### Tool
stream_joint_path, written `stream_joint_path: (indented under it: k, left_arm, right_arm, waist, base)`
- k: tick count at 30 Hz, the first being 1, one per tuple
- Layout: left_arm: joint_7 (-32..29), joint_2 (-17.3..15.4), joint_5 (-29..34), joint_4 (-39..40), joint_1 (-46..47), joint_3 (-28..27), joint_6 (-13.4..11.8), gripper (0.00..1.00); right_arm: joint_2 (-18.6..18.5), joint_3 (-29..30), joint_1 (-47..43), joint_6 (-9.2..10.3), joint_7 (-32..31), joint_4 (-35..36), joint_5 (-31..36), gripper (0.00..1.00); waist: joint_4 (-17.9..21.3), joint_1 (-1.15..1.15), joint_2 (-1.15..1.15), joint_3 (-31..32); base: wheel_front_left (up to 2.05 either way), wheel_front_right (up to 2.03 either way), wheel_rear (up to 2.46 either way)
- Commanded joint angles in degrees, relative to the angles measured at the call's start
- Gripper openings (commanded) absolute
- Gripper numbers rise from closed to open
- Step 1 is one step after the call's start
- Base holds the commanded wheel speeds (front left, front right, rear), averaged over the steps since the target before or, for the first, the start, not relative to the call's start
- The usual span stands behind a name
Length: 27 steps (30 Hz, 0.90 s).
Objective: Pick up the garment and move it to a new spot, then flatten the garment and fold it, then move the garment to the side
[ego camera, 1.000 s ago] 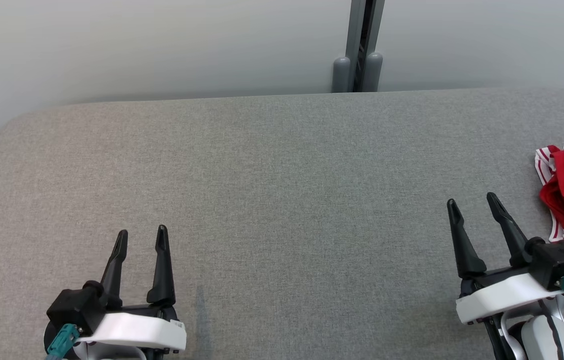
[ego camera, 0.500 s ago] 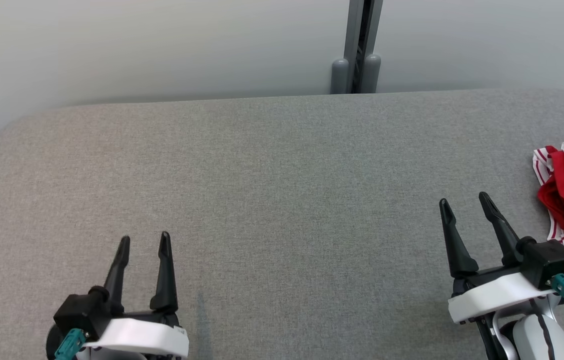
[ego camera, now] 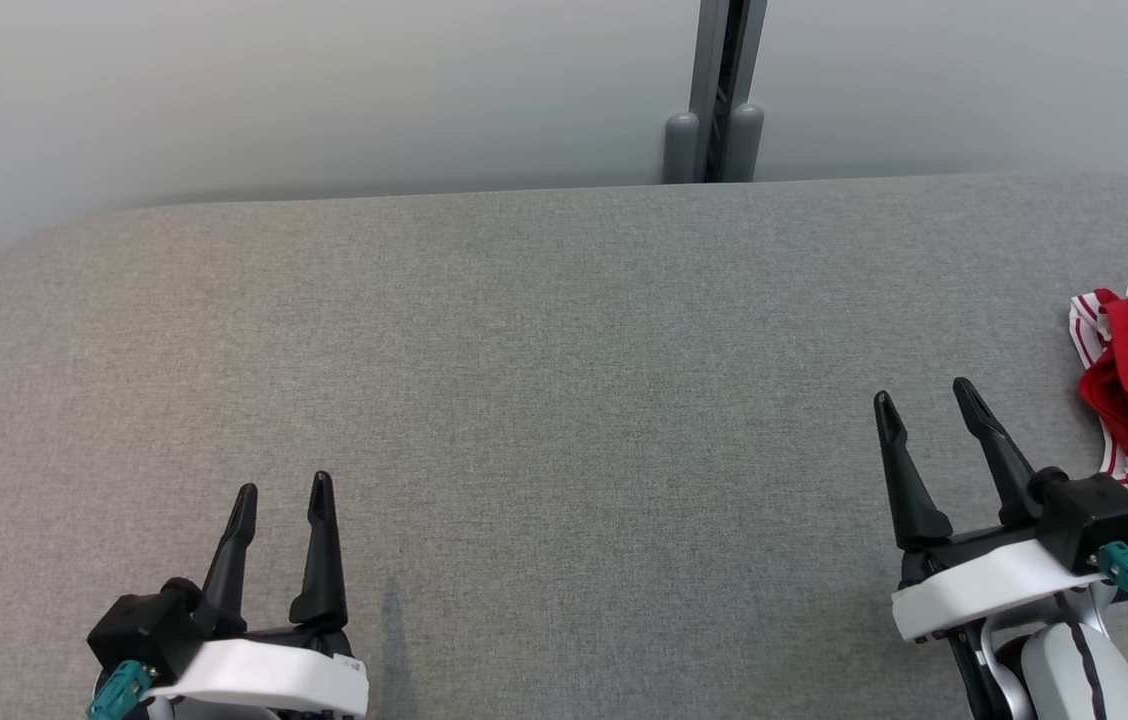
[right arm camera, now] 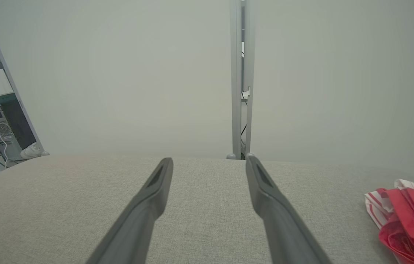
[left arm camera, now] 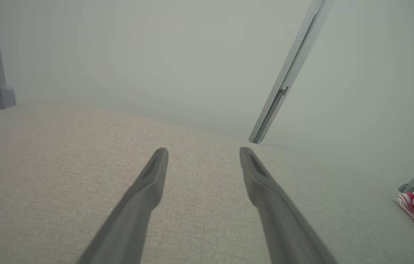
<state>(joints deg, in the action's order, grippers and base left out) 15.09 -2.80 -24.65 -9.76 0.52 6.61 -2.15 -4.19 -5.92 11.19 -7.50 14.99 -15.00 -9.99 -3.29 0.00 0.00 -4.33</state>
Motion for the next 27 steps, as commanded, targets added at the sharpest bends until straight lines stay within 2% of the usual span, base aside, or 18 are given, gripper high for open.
stream_joint_path:
  k: [1,16,17,21,27]
  left_arm:
    - [0.04,-0.28,-0.65,0.09,0.78,-0.25,0.53,1.0]
    - [0.04,-0.27,-5.76,-1.6,0.18,-0.98,3.33,1.0]
    - [0.04,-0.27,-5.47,-1.95,0.06,-0.75,3.46,0.0]
    - [-0.09,0.32,-5.74,-3.54,-1.12,-0.36,3.11,0.0]
    - [-1.29,0.28,-11.21,-4.48,0.55,-0.31,3.57,0.0]
  right_arm:
    - [-0.09,0.05,0.5,0.02,0.24,0.18,0.37,1.0]
    - [-0.59,-0.81,0.74,0.02,0.24,-0.35,0.18,1.0]
    - [-0.6,-0.83,0.74,0.02,0.24,-0.38,0.12,0.0]
    - [0.32,-0.69,-1.34,0.0,-0.32,-1.98,-0.31,0.0]
    - [0.4,1.95,-0.91,0.0,-2.96,-2.34,-6.74,0.0]
  waist:
    - [-0.02,0.0,0.0,-0.03]
    - [-0.26,0.0,0.0,0.34]
    - [-0.28,0.0,0.0,0.41]
    - [-0.27,0.0,0.0,0.42]
    - [-0.09,0.0,0.0,0.6]
  base:
    - [0.0,0.0,0.0]
    - [0.0,0.0,0.0]
    - [0.0,0.0,0.0]
    - [0.0,0.0,0.0]
    - [0.0,0.0,0.0]
